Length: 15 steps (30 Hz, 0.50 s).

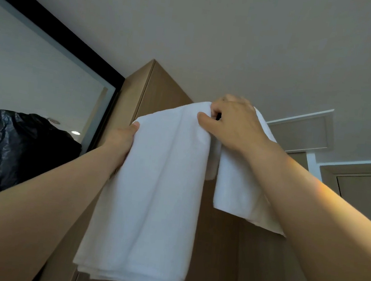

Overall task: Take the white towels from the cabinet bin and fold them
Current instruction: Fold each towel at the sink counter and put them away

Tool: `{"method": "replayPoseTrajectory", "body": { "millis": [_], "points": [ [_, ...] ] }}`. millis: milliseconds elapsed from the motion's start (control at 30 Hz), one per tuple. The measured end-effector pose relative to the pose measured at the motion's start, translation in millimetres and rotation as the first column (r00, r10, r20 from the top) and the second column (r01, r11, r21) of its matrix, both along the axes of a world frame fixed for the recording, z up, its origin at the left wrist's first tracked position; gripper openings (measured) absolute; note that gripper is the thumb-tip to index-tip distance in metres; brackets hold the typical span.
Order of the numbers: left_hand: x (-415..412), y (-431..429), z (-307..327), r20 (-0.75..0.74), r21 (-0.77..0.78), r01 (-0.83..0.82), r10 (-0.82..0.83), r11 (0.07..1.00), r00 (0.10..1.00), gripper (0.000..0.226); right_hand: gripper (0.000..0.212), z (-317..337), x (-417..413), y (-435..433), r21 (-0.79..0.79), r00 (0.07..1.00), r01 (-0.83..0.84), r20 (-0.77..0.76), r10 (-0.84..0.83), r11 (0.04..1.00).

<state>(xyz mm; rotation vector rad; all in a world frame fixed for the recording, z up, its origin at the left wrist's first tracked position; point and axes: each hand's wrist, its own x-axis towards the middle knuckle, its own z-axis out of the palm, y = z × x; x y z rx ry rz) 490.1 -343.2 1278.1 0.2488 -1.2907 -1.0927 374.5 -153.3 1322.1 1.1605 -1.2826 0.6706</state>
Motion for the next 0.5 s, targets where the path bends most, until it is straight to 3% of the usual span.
{"method": "replayPoseTrajectory", "body": {
  "millis": [167,267,400,500],
  "points": [
    [-2.4,-5.8,3.5,0.007,-0.005,0.006,-0.006,1.000,1.000,0.045,0.037,1.3,-0.4,2.0,0.085,0.999,-0.042,-0.027,0.045,0.996],
    [-5.5,-8.2,3.8,0.013,-0.025,-0.017,0.018,1.000,1.000,0.035,0.042,3.6,-0.9,0.0,0.040,0.999,0.007,-0.035,-0.005,0.999],
    [-7.8,-8.4,1.3,0.051,-0.025,-0.031,0.032,0.999,0.998,0.039,0.042,8.5,2.9,-0.7,0.052,0.998,0.066,-0.025,-0.065,0.996],
    [0.3,-13.3,-8.0,0.104,-0.050,0.133,-0.127,0.990,0.986,0.049,0.041,11.8,4.2,0.1,0.073,0.995,0.096,-0.008,-0.095,0.993]
  ]
}}
